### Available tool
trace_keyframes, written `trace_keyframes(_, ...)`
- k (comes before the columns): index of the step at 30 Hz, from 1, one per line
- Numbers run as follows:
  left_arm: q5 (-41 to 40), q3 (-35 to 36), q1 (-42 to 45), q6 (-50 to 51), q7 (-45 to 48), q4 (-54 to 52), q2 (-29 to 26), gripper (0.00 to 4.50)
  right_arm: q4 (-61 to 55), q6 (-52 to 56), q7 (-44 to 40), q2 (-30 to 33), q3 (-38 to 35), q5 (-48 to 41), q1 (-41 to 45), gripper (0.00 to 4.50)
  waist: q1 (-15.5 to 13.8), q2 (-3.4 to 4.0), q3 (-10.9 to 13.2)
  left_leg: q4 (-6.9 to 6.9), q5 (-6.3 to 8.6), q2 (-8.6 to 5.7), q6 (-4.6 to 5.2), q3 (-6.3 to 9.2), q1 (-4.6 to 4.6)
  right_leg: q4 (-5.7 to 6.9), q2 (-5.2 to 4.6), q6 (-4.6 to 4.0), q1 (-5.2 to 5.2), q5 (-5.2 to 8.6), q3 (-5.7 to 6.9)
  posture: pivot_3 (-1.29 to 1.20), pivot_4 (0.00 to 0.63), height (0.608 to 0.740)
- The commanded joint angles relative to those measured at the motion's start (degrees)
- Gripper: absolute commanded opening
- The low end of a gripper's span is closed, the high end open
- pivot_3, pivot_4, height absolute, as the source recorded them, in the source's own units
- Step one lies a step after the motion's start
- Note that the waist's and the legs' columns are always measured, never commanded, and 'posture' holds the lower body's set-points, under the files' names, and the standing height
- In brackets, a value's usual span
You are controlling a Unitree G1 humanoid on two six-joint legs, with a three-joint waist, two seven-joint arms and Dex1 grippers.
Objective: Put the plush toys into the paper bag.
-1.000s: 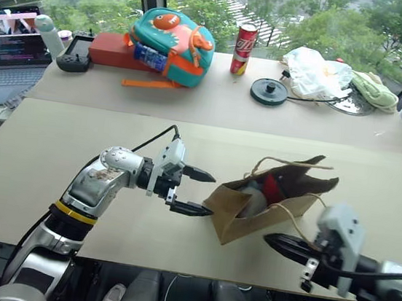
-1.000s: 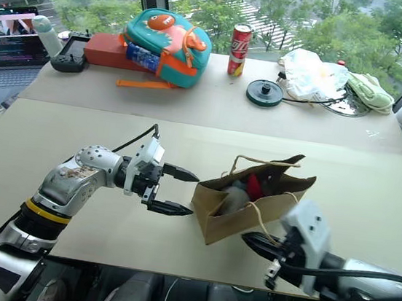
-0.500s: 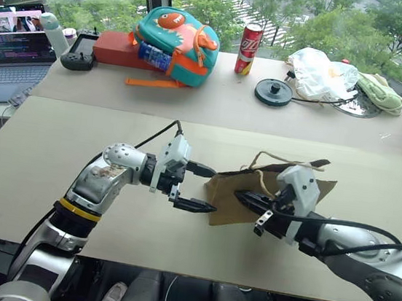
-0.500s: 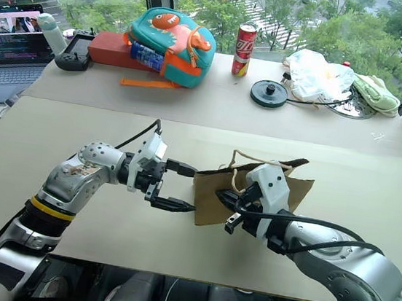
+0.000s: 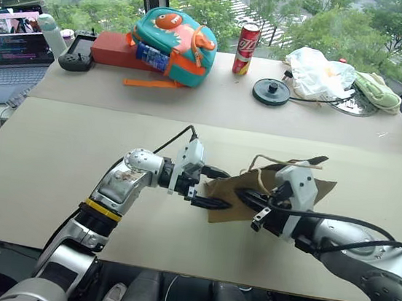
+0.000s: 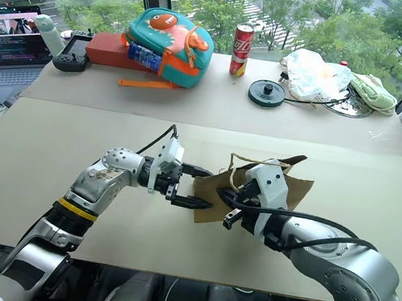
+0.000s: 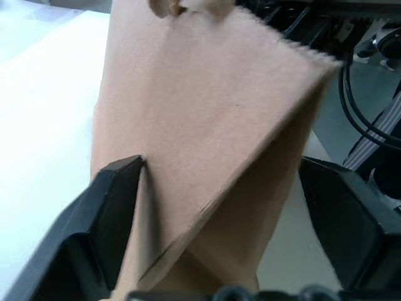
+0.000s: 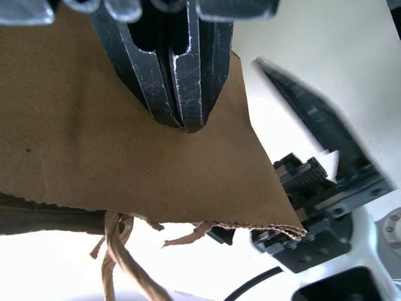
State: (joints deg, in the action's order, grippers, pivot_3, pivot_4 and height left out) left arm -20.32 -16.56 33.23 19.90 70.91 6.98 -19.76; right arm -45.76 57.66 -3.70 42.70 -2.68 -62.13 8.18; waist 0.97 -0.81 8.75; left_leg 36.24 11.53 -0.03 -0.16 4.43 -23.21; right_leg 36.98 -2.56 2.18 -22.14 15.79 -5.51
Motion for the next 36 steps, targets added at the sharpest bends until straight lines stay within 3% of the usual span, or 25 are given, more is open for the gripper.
trace_keyframes(1, 0.37, 0.28, 0.99, -1.73, 0.2, -0.1, 0.43, 2.42, -2.31, 0.03, 0.57, 0.45, -2.28, -1.53, 0.14, 0.0, 0.06, 0.0, 0.0, 0.0, 0.0, 0.0, 0.0, 0.0, 0.0, 0.0, 0.0, 0.0, 0.0, 0.0, 0.0, 0.0, 0.15, 0.74)
trace_keyframes(8, 1.26, 0.21, 1.32, -3.89, 0.14, 1.75, 0.86, 0.03, -2.71, 0.11, 0.71, 1.16, -3.2, -2.34, -0.16, 0.0, 0.04, 0.0, 0.0, 0.0, 0.0, 0.0, 0.0, 0.0, 0.0, 0.0, 0.0, 0.0, 0.0, 0.0, 0.0, 0.0, 0.15, 0.74)
trace_keyframes(12, 2.05, 0.39, 1.76, -5.31, -0.21, 3.24, 1.31, 0.03, -4.0, 0.23, 0.49, 3.1, -4.85, -4.41, -1.71, 0.0, 0.02, 0.0, 0.0, 0.0, 0.0, 0.0, 0.0, 0.0, -0.01, -0.01, 0.0, 0.0, 0.0, 0.0, 0.0, 0.0, 0.15, 0.74)
trace_keyframes(18, 2.2, 1.15, 3.28, -5.84, -0.03, 6.29, 1.98, 0.03, -9.41, 0.44, -5.4, 13.24, -12.99, -12.32, -12.69, 0.0, -0.17, 0.0, 0.0, 0.0, 0.0, -0.03, 0.0, 0.03, -0.07, -0.1, -0.02, 0.01, 0.03, 0.01, 0.02, 0.0, 0.15, 0.74)
trace_keyframes(23, 2.56, 2.01, 4.89, -7.27, -0.35, 9.2, 2.57, 0.03, -8.43, 1.27, -9.99, 18.24, -15.54, -11.38, -18.73, 0.0, 0.16, -0.01, 0.0, 0.03, 0.0, -0.01, 0.0, -0.01, 0.02, -0.02, 0.02, 0.22, 0.06, 0.13, -0.02, 0.0, 0.15, 0.74)
trace_keyframes(27, 2.36, 2.51, 5.41, -7.27, -0.82, 10.12, 2.94, 0.03, -7.29, 0.1, -11.68, 18.49, -16.92, -9.66, -21.7, 0.0, 0.06, -0.01, 0.01, 0.04, 0.0, -0.01, 0.0, 0.0, 0.02, 0.0, 0.03, 0.31, 0.07, 0.18, -0.02, 0.0, 0.15, 0.74)
trace_keyframes(33, 1.2, 4.59, 5.77, -6.12, -0.06, 10.31, 1.6, 0.03, -8.19, -5.06, -17.04, 15.07, -32.77, -14.25, -26.62, 0.0, -0.11, -0.03, 0.02, 0.04, 0.0, -0.02, 0.0, 0.0, -0.04, -0.04, 0.01, 0.27, 0.06, 0.16, -0.02, 0.0, 0.15, 0.74)
trace_keyframes(36, 0.62, 6.0, 7.81, -6.09, 2.18, 12.81, 0.19, 0.03, -5.93, -8.6, -17.6, 13.88, -39.97, -17.91, -24.64, 0.0, 0.02, -0.04, 0.02, 0.04, 0.0, -0.02, 0.0, 0.01, -0.01, 0.0, 0.02, 0.27, 0.06, 0.16, -0.01, 0.0, 0.15, 0.74)
